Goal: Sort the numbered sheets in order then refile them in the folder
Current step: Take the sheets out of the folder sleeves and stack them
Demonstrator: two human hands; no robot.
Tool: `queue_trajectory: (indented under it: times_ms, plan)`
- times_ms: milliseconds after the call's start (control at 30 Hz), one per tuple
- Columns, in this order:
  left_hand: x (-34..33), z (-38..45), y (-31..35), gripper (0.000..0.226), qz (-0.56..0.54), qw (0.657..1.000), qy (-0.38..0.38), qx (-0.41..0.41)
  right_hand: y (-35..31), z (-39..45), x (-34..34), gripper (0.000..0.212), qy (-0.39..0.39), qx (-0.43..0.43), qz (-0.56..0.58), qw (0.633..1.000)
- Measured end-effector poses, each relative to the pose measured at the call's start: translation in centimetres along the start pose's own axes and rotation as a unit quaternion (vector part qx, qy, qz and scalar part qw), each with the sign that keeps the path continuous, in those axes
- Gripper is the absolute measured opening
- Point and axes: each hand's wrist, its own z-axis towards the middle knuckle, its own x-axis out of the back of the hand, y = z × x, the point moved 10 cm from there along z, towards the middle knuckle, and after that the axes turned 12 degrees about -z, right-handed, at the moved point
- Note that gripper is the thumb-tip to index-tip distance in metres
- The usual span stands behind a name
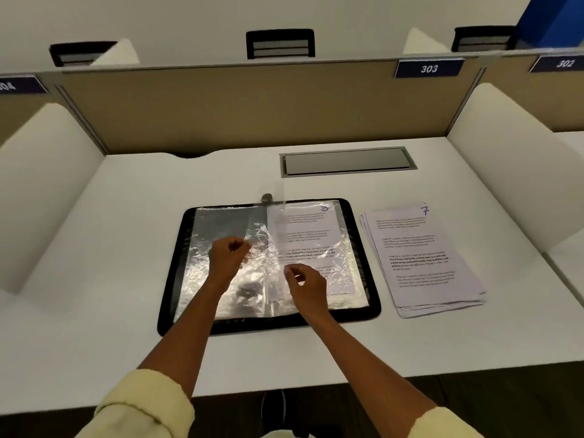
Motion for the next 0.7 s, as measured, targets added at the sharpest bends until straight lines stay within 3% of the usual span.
queue_trajectory:
  times_ms: [133,300,533,700]
  plan:
    - [4.8,0.1,-2.7,0.011,-0.004,0.998,0.051,0.042,4.2,0.6,2.7,0.019,0.08,-0.043,-0.094,0.991]
    - [9.3,-0.1,-5.5,0.02,0.075,0.987,0.125,0.073,7.8,0.6,7.2,0.028,0.148,-0.11,-0.237,0.954]
    - [11.5,-0.6,-6.5,0.017,0.239,0.952,0.174,0.074,11.3,0.3,8.9,0.037,0.101,-0.156,-0.276,0.943]
    - [12.0,-1.2,-7.1,0.016,0.322,0.917,0.222,0.083,11.6,0.3,9.6,0.039,0.116,-0.157,-0.245,0.95]
